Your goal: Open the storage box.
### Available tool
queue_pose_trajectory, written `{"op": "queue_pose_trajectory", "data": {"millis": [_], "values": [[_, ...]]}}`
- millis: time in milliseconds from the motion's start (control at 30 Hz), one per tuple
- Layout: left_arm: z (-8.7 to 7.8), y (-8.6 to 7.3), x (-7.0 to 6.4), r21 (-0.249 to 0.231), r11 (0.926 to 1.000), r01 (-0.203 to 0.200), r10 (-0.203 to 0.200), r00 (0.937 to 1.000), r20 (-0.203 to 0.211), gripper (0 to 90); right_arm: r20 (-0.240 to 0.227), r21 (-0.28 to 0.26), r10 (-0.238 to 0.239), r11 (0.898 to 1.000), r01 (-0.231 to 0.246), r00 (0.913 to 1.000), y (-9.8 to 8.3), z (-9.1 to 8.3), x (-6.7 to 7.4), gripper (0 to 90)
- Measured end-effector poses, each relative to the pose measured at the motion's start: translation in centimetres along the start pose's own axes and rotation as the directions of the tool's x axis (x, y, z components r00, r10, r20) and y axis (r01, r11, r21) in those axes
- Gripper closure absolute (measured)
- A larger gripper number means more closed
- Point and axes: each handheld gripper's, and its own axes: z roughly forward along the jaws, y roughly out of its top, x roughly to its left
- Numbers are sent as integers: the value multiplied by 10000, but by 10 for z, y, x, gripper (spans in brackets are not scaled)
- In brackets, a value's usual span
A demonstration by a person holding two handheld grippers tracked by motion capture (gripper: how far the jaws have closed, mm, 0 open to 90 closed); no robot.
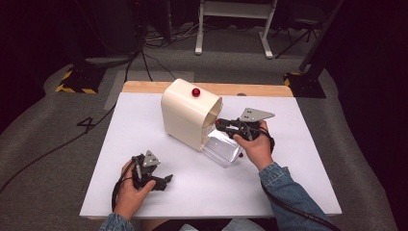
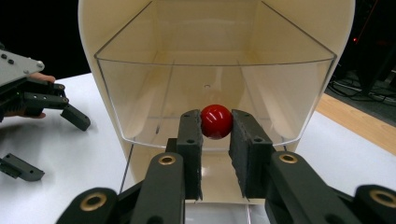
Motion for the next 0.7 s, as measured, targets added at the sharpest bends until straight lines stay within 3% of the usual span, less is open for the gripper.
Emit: {"op": "queue_pose_trajectory", "data": {"millis": [300,700], "values": [[0,0,0,14,10000,1,-1,10000,4,80,137,161,-193,9997,191,9997,0,-11,5,749],[0,0,0,4,10000,4,-4,10000,6,80,149,111,-208,9997,207,9997,-2,-45,6,751]]}}
